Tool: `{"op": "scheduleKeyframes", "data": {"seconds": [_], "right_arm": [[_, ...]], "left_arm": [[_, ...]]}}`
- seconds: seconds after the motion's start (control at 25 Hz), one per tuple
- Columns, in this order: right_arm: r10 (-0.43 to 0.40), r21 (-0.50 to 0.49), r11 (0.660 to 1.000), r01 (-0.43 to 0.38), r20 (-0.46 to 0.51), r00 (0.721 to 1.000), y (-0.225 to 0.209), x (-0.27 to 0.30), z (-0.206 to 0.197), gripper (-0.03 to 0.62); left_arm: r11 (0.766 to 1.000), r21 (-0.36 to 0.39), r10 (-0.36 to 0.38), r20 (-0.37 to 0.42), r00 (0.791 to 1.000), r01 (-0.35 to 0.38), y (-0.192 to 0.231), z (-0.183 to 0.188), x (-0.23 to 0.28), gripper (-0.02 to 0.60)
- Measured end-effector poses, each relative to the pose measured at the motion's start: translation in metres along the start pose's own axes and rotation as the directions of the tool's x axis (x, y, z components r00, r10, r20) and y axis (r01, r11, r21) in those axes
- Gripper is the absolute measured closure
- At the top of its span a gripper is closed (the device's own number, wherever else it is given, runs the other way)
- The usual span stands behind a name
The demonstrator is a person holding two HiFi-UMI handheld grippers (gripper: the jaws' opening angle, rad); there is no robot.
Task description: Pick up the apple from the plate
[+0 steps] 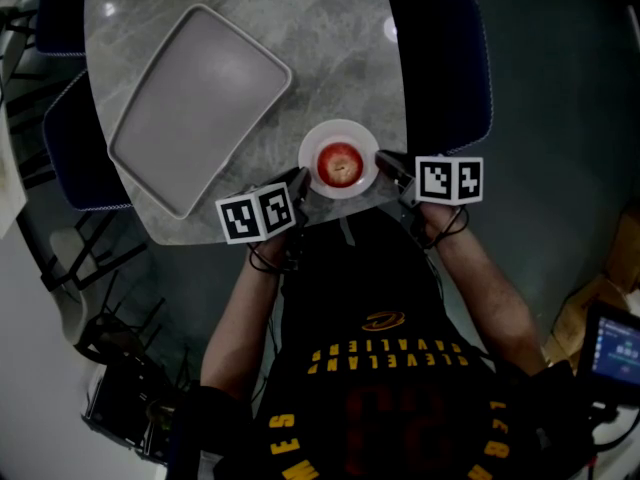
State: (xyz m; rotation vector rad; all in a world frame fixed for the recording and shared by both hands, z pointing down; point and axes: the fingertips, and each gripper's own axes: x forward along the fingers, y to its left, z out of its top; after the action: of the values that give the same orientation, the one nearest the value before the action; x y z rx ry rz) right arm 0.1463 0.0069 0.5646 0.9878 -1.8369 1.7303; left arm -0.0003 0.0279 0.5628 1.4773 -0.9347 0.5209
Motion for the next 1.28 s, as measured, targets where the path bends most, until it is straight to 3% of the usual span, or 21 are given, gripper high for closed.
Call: {"op": "scheduleKeyframes", "data": {"seconds": [0.64, 0.96, 1.28], "right_arm": [[-0.011, -0.067, 0.998, 0.012, 0.006, 1.0, 0.0, 0.0, 0.003, 0.557], [-0.03, -0.092, 0.995, 0.033, 0.026, 0.999, -0.003, -0.002, 0.003, 0.556], [-0.066, -0.111, 0.991, 0.077, 0.099, 0.993, -0.012, -0.014, 0.016, 0.557]], "left_arm": [[1.0, 0.004, 0.0, 0.028, 1.0, 0.0, -0.001, 0.001, 0.001, 0.534], [0.999, 0.031, 0.032, 0.067, 0.997, -0.034, -0.001, 0.005, 0.0, 0.534], [0.999, 0.017, 0.042, 0.123, 0.991, -0.045, 0.004, 0.013, -0.004, 0.534]]}}
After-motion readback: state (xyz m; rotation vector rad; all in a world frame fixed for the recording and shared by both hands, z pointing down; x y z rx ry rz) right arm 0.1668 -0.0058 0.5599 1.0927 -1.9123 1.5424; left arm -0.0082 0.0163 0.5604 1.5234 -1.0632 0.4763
